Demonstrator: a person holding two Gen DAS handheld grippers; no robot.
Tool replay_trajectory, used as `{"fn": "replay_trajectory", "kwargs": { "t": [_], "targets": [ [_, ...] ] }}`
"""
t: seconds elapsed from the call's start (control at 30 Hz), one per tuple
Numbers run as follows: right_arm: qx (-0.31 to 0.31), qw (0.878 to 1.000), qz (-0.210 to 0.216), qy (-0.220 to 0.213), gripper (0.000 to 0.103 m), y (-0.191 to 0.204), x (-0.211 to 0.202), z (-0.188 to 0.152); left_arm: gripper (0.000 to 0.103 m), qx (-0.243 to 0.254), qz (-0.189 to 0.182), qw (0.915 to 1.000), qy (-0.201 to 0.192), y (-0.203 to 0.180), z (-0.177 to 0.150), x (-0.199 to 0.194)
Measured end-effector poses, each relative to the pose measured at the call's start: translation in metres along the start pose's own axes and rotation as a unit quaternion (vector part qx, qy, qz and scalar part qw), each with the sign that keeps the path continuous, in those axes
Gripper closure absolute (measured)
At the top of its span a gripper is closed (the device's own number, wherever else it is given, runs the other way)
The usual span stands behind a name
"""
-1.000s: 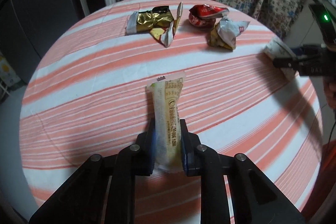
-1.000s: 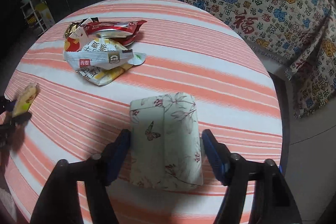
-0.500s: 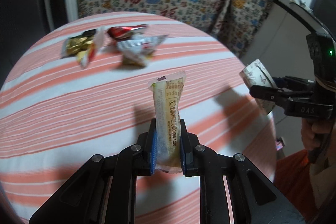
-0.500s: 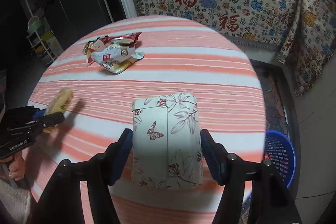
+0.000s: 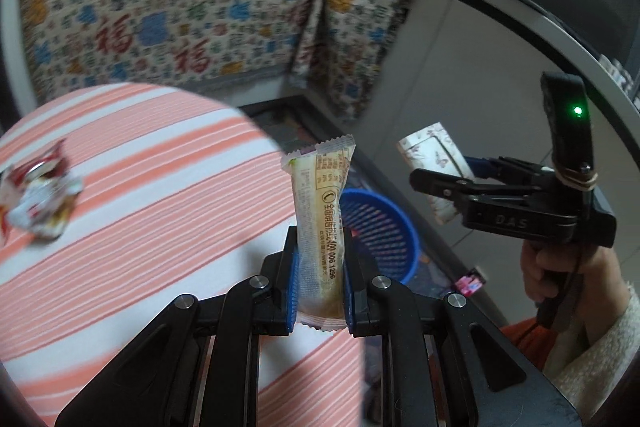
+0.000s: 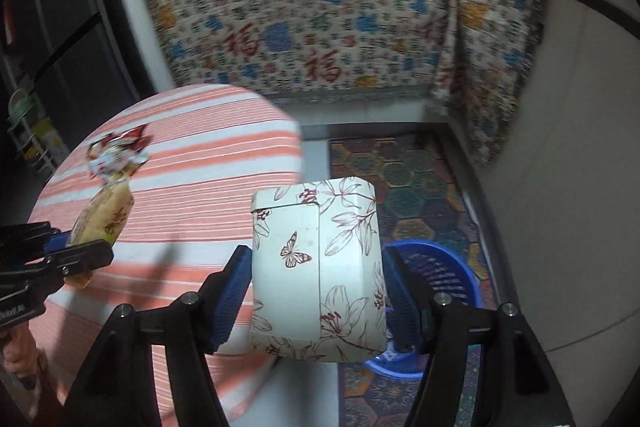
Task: Collect trash
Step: 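Carry both items over the blue wastebasket and open both grippers to drop them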
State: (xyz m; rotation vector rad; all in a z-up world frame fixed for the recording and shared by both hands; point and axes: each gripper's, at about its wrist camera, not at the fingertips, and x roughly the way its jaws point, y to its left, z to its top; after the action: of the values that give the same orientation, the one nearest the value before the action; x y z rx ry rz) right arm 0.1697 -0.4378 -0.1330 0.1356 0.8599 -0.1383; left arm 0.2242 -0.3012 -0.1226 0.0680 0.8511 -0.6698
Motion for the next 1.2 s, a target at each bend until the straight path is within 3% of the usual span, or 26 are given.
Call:
{"fn": "replay_trajectory", "kwargs": {
  "t": [0.2, 0.33, 0.47, 0.77, 1.1, 1.13, 1.2],
  "targets": [
    [0.055, 0.998, -0.043, 0.003, 0.036, -0.078, 0.007, 0.003, 0.086, 0.015, -0.032, 0.9993, 0.013, -0.055, 0.016, 0.068],
    [0.098, 0.994, -0.049, -0.005, 0.036, -0.122, 0.022, -0.011, 0.086, 0.018, -0.028, 0.9991, 0.026, -0.077, 0.012, 0.114],
    [0.140, 0.989, -0.032, 0.023, 0.036, -0.153, 0.051, -0.028, 0.086, 0.004, -0.023, 0.9990, 0.039, -0.080, 0.008, 0.153],
    [0.191, 0.979, -0.024, 0.064, 0.036, -0.191, 0.095, -0.038, 0.086, -0.007, -0.011, 0.9978, 0.065, -0.082, -0.005, 0.217],
    [0.226, 0.970, -0.019, 0.083, 0.032, -0.206, 0.124, -0.047, 0.081, -0.023, -0.002, 0.9949, 0.098, -0.076, -0.024, 0.263],
    [0.228, 0.970, -0.017, 0.085, 0.032, -0.206, 0.127, -0.047, 0.080, -0.024, 0.001, 0.9947, 0.100, -0.075, -0.025, 0.266],
    [0.236, 0.968, -0.010, 0.091, 0.026, -0.210, 0.133, -0.050, 0.062, -0.028, 0.001, 0.9943, 0.103, -0.074, -0.027, 0.269]
  ]
}}
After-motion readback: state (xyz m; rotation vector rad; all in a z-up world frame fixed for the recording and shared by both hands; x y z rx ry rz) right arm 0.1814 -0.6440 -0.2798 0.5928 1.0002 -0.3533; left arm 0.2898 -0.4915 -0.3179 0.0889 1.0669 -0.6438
